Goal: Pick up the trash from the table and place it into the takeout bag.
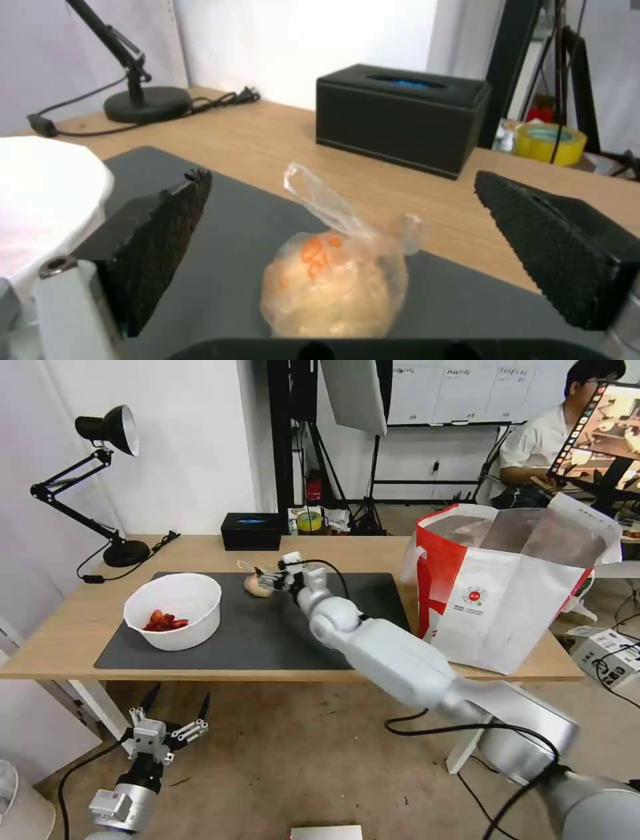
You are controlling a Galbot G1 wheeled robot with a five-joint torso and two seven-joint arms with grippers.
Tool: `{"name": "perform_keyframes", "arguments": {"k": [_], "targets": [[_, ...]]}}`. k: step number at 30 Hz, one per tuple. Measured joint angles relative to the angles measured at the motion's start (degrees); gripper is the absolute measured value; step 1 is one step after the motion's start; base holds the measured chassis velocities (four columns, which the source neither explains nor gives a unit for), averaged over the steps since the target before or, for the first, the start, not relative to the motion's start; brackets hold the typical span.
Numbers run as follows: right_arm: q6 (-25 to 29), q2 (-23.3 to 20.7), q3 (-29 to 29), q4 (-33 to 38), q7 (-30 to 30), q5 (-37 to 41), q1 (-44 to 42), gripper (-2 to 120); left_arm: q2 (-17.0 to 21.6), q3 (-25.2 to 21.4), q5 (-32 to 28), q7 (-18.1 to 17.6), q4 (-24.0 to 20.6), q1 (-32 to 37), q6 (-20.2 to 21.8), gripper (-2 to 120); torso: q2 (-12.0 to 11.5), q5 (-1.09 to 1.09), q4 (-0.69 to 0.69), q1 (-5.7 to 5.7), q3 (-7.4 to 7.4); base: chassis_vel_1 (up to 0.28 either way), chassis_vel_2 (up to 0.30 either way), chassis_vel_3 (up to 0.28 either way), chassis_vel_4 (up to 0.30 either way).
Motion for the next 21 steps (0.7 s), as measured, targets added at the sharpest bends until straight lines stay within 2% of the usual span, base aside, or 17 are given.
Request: {"name": "perform_keyframes", "arguments": {"k": [12,17,21], "targets": [[-1.29,5.53,0.45,-10.08,-2.17,1.35,3.16,100,0.48,-0.19,0.07,0.07,-0.21,0.45,-0.73,100,0.01,0.01,0.0,0.0,0.0,0.0,0.0,0.0,0.0],[-2.05,5.97,0.12,-12.21,-3.66,2.08,4.01,100,0.3,0.05,0.21,0.12,-0.31,0.55,-0.82,100,0.01,0.0,-0.01,0.0,0.0,0.0,0.0,0.0,0.0],[-3.28,5.88,-1.41,-15.86,-7.61,2.63,5.24,100,0.08,0.17,0.38,0.18,-0.24,0.76,-1.44,100,0.01,0.01,-0.01,-0.01,0.0,0.0,0.0,0.0,0.0]]}}
